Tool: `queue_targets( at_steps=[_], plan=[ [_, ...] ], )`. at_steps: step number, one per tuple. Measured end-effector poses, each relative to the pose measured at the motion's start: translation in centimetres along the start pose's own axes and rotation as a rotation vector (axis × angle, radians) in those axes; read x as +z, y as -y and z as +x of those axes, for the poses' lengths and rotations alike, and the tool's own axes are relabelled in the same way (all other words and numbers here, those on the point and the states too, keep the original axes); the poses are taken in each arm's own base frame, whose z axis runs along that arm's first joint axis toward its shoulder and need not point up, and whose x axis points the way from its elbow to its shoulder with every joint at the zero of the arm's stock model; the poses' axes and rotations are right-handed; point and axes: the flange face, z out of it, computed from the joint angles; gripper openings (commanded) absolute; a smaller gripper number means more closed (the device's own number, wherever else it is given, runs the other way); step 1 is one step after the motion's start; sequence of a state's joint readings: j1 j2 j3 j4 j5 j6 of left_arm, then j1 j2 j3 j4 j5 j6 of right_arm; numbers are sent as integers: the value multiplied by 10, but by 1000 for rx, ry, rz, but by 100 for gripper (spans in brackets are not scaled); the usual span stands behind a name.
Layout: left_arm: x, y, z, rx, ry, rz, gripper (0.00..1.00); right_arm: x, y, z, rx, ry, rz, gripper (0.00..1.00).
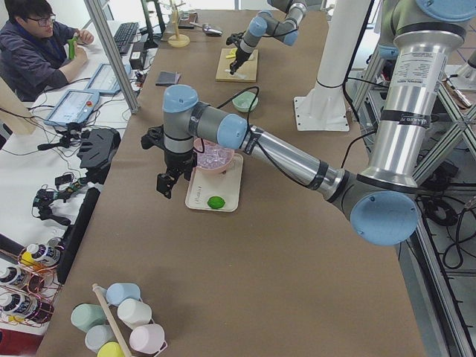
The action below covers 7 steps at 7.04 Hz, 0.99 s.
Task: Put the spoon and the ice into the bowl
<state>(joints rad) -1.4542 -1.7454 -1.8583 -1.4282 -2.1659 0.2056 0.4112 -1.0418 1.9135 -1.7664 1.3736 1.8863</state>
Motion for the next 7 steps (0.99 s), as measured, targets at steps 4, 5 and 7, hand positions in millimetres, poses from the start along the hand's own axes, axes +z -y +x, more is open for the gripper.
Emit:
queue_targets(
  at_steps=[4, 5, 7],
  plan=[
    [6, -2, -4, -9, -3, -13, 99, -4, -70, -50, 83, -19, 65, 0],
    [9, -3, -6, -13, -5, -19, 99, -2, -80, -70, 108, -36, 77, 0],
    [16, -4, -10, -20, -9, -32, 99, 1, -91, -83, 117, -49, 97, 99]
  ],
)
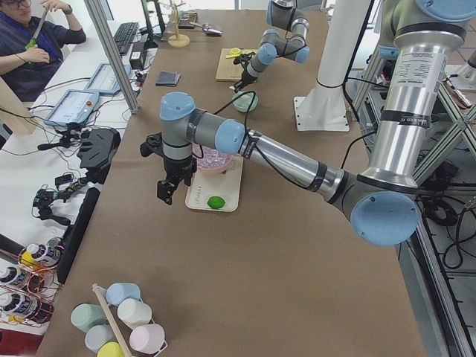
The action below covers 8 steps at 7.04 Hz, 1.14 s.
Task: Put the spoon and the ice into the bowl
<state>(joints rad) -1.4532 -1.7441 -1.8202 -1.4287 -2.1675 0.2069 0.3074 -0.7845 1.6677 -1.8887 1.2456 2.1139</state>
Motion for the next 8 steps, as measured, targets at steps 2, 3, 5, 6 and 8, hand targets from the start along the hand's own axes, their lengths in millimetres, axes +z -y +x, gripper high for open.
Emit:
queue_targets(
  at_steps=[2, 3, 5, 6, 8],
  plan=[
    [2, 0, -1, -2, -1, -4, 99, 3, 1, 0, -15, 9, 39, 100],
    [2, 0, -1, -3, -2, -5, 99, 0, 3, -1, -32, 21, 49, 100],
    [4, -2, 3, -21, -67, 0, 99, -20, 29, -2, -124, 56, 30, 100],
    [11, -10, 3, -35, -101, -7, 99, -28, 59, -1, -178, 64, 1, 100],
    [38, -44, -9, -100, -124, -56, 99, -33, 139, 9, -295, 63, -69, 100]
  ],
)
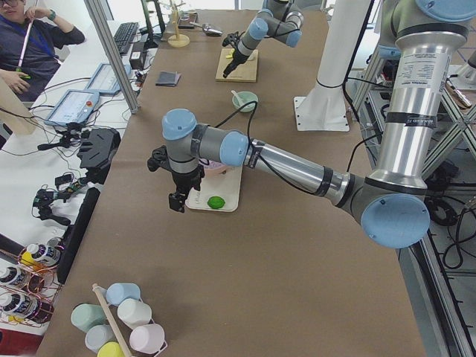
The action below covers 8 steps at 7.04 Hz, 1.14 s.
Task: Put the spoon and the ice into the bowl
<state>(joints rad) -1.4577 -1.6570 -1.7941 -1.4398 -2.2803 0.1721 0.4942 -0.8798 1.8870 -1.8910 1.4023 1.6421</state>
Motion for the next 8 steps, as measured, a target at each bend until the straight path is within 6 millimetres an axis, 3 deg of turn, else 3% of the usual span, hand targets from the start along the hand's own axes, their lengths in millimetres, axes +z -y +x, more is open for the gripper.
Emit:
queue_targets(
  at_steps=[2, 3, 4, 6, 8],
  plan=[
    [20, -68, -42, -116, -2, -36, 99, -6, 79, 53, -162, 2, -84, 100],
    [17, -101, -69, -191, 3, -30, 99, -2, 121, 88, -255, -6, -128, 100],
    [12, -121, -85, -239, 6, -21, 99, 4, 168, 131, -363, -15, -177, 100],
    [10, -134, -93, -266, 7, -14, 99, 16, 251, 234, -534, -8, -280, 100],
    [9, -134, -93, -268, 8, -12, 99, 27, 289, 339, -524, 1, -374, 100]
  ],
)
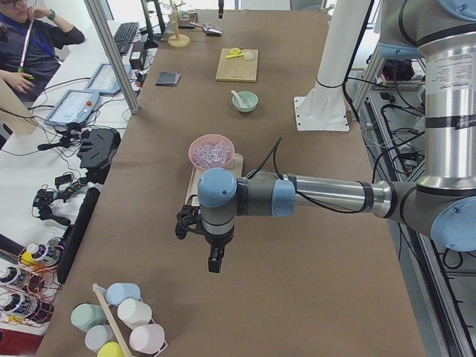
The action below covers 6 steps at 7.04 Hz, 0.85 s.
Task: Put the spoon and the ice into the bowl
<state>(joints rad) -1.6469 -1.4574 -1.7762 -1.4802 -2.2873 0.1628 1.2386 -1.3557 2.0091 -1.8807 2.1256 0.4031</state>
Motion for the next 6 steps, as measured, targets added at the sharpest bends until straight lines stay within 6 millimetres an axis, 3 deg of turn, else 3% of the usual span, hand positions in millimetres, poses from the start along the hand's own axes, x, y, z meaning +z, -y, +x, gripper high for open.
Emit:
queue_targets(
  at_steps=[3, 4, 6],
  plan=[
    [-1, 1, 0, 0, 0, 1, 99, 28, -55, 151, -106, 66, -105, 100],
    [-1, 1, 0, 1, 0, 2, 99, 39, -80, 187, -125, 77, -130, 100],
    [-2, 1, 1, 2, 0, 3, 99, 62, -116, 227, -90, 87, -181, 100]
  ],
)
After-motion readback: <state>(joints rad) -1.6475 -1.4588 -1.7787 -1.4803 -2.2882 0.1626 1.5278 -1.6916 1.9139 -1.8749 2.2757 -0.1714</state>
